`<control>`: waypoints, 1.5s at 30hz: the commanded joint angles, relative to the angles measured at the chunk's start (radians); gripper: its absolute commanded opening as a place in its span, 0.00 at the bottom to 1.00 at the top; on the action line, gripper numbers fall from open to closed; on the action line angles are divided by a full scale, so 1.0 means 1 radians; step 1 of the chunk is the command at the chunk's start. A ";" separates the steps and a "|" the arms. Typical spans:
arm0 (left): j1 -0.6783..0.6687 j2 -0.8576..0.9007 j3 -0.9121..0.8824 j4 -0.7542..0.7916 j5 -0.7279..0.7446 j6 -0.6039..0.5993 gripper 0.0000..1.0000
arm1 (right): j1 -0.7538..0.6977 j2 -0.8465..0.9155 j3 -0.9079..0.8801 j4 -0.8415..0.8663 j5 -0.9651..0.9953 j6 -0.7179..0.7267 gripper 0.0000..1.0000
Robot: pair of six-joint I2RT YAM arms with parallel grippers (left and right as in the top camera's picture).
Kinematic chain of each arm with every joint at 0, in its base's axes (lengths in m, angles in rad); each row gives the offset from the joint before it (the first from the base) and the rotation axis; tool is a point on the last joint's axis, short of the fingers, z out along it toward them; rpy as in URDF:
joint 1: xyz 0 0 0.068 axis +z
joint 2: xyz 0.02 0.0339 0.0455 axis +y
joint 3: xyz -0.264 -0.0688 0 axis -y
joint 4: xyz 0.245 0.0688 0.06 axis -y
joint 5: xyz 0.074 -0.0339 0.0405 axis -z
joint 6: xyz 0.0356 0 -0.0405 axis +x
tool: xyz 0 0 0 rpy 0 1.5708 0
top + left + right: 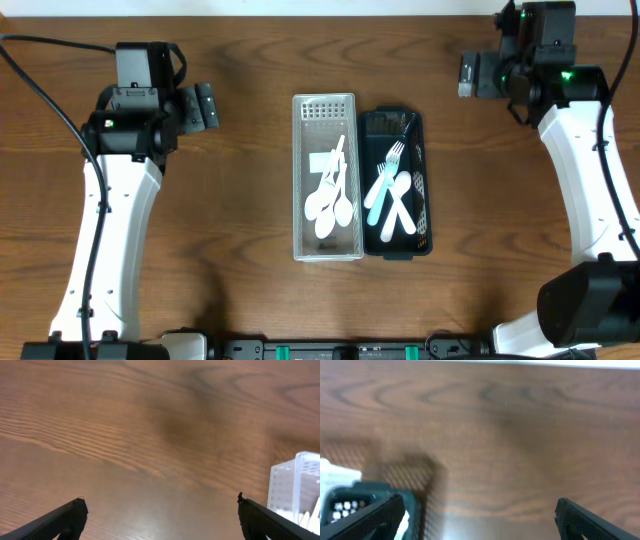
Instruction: Pack container
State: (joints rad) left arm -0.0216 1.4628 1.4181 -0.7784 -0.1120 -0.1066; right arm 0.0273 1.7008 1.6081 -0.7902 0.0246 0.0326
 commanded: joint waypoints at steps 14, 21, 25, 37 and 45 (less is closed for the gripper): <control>-0.028 -0.421 -0.359 0.187 -0.005 0.028 0.98 | 0.000 -0.586 -0.472 0.090 0.043 0.046 0.99; -0.085 -0.768 -0.615 0.231 -0.024 0.032 0.98 | 0.039 -1.003 -0.813 0.135 0.054 0.087 0.99; -0.103 -0.951 -0.741 0.227 -0.063 0.032 0.98 | 0.045 -1.160 -0.928 0.116 0.057 0.086 0.99; -0.103 -1.089 -0.808 0.058 -0.061 0.032 0.98 | 0.046 -1.223 -1.015 0.033 0.053 0.086 0.99; -0.103 -1.086 -0.808 -0.060 -0.061 0.032 0.98 | 0.046 -1.223 -1.015 -0.071 0.054 0.086 0.99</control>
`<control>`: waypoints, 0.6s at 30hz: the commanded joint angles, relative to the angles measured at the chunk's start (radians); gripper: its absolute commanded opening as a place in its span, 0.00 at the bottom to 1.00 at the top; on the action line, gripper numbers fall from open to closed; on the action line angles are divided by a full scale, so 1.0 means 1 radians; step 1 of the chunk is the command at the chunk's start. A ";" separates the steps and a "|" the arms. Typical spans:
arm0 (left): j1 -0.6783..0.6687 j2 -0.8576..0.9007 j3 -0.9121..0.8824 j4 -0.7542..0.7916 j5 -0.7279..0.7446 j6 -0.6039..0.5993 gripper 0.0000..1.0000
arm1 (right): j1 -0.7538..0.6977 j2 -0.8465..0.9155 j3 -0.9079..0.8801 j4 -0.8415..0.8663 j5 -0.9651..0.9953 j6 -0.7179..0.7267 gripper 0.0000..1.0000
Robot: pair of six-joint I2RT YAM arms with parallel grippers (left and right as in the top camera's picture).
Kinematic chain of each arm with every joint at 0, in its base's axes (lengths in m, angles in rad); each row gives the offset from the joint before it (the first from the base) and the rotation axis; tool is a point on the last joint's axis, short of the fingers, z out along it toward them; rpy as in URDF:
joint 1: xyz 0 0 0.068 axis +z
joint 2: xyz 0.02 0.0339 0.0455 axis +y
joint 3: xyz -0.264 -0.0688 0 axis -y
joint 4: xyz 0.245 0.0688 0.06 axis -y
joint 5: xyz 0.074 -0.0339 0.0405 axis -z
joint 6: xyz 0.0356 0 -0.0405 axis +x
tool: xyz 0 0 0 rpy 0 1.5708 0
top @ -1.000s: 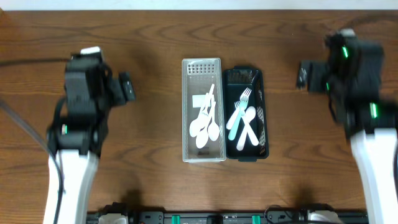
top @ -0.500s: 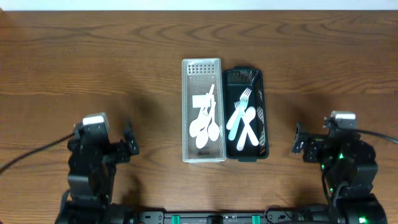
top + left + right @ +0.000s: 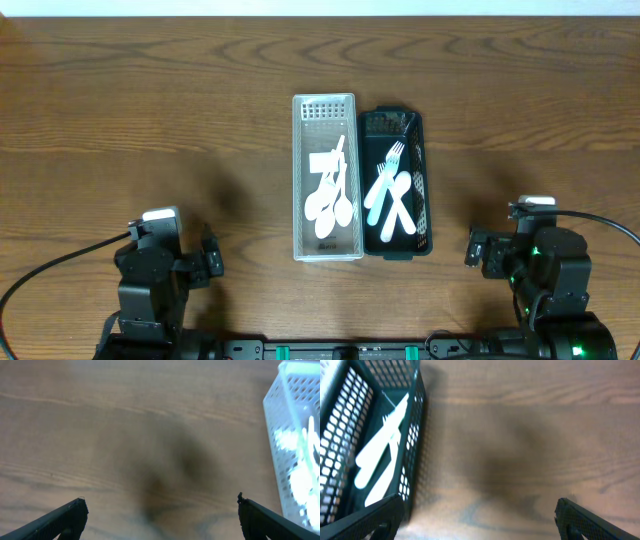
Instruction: Pack container
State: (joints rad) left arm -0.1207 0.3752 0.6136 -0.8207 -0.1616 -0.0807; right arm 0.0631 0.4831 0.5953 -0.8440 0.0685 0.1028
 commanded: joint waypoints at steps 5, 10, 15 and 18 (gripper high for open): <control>-0.004 0.002 -0.004 -0.043 -0.011 0.006 0.98 | 0.010 -0.005 -0.002 -0.044 0.010 0.016 0.99; -0.004 0.002 -0.004 -0.047 -0.011 0.006 0.98 | 0.009 -0.013 -0.003 -0.077 0.010 0.015 0.99; -0.004 0.002 -0.004 -0.047 -0.011 0.006 0.98 | 0.002 -0.132 -0.051 0.031 0.002 -0.031 0.99; -0.004 0.002 -0.004 -0.047 -0.011 0.006 0.98 | 0.000 -0.247 -0.139 0.159 -0.002 -0.067 0.99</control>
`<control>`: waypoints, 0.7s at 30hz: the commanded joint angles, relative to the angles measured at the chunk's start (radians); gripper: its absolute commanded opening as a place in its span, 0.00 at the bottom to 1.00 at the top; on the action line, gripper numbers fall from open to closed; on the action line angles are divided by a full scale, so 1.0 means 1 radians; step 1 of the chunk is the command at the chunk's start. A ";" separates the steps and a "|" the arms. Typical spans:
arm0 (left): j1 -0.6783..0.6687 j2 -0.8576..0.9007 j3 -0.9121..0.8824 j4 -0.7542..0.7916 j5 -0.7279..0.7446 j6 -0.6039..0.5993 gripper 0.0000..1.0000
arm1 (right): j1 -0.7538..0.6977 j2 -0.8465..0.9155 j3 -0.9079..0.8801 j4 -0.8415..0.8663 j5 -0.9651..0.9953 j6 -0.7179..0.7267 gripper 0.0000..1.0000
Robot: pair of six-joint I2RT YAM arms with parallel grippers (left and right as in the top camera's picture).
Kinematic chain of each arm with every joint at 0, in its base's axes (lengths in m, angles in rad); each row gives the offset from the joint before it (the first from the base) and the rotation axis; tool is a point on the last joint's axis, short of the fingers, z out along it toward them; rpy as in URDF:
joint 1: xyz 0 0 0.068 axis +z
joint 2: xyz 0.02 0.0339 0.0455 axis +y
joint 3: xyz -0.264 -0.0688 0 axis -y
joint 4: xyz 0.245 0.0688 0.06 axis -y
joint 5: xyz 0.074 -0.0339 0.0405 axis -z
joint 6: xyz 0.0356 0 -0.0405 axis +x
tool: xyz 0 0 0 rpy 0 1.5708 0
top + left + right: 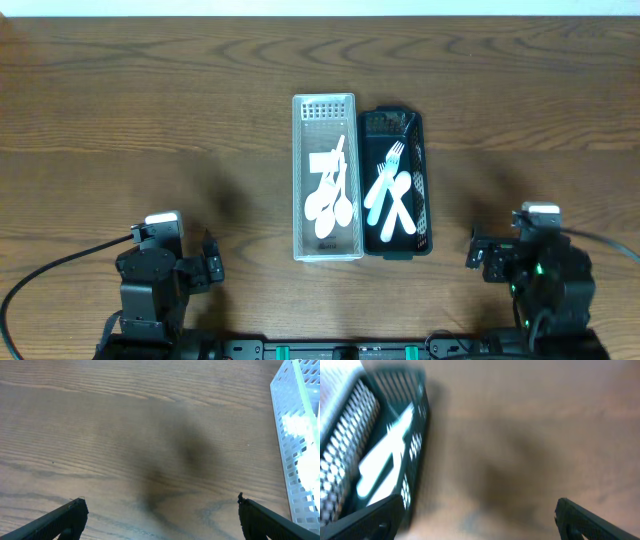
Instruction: Pack container
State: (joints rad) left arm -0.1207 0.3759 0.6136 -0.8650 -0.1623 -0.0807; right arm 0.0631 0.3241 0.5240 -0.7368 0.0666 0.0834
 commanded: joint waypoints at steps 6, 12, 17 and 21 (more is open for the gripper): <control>-0.004 0.001 -0.004 -0.003 -0.011 0.006 0.98 | -0.005 -0.270 -0.374 0.486 -0.024 -0.048 0.99; -0.004 0.001 -0.004 -0.003 -0.011 0.006 0.98 | -0.006 -0.319 -0.518 0.730 -0.030 -0.085 0.99; -0.004 0.001 -0.004 -0.003 -0.011 0.006 0.98 | -0.022 -0.317 -0.518 0.659 -0.050 -0.188 0.99; -0.004 0.001 -0.004 -0.003 -0.011 0.006 0.98 | -0.022 -0.317 -0.518 0.663 -0.056 -0.151 0.99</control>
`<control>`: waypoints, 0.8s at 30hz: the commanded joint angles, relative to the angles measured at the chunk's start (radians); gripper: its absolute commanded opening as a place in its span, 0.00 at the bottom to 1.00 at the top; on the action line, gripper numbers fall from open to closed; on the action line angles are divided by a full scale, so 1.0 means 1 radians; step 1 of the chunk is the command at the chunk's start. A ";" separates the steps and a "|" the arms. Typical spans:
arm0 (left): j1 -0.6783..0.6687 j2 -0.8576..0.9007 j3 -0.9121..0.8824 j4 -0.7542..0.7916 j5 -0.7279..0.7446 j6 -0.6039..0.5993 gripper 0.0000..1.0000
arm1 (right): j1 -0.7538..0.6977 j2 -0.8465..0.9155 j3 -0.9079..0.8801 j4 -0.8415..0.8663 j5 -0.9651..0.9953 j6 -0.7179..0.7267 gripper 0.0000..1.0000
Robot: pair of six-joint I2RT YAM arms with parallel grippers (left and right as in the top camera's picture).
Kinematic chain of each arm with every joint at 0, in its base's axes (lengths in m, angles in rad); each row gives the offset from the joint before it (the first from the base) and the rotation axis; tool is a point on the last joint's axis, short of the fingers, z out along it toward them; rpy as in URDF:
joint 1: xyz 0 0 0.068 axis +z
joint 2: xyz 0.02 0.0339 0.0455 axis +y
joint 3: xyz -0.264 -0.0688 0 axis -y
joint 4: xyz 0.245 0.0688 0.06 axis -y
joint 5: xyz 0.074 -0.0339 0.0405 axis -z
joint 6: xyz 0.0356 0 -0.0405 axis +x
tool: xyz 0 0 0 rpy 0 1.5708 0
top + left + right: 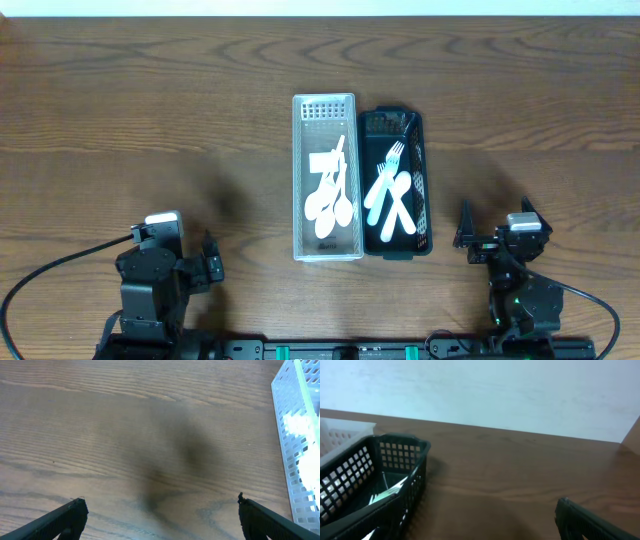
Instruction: Pack container
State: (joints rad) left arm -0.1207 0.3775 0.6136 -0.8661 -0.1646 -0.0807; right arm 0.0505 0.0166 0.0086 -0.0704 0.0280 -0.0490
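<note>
A white perforated container (303, 180) stands mid-table with several white spoons (330, 196) in it. Touching its right side is a black mesh basket (425, 190) holding white and pale blue forks and knives (391, 190). My left gripper (211, 269) sits at the near left edge, open over bare wood (160, 520), with the white container (299, 435) at its right. My right gripper (464, 240) sits at the near right, open and empty (479, 510), with the black basket (380, 477) just to its left.
A pale wall (495, 390) rises behind the table's far edge in the right wrist view. Brown wooden tabletop (150, 110) spreads to both sides of the two containers. Both arms are folded at the near edge.
My right wrist has tipped up: its camera looked down on the basket and wood, and now looks level across the table to the wall. The left arm and both containers are unchanged.
At first both arms reached to the far corners of the table, grippers open and empty. Then both stood folded at the near edge, either side of the containers. The cutlery has stayed in place throughout, and now the right wrist is tilted level.
</note>
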 commanded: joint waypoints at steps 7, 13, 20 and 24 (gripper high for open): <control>-0.004 0.000 -0.004 -0.002 -0.008 0.006 0.98 | -0.009 -0.010 -0.003 -0.004 -0.018 -0.019 0.99; -0.004 0.000 -0.004 -0.002 -0.008 0.006 0.98 | -0.009 -0.010 -0.003 -0.004 -0.018 -0.019 0.99; -0.004 0.000 -0.004 -0.002 -0.008 0.006 0.98 | -0.009 -0.010 -0.003 -0.004 -0.018 -0.019 0.99; -0.004 0.000 -0.004 -0.002 -0.008 0.006 0.98 | -0.009 -0.010 -0.003 -0.004 -0.017 -0.019 0.99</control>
State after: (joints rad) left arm -0.1207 0.3775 0.6136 -0.8665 -0.1646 -0.0807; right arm 0.0479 0.0166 0.0086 -0.0704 0.0185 -0.0563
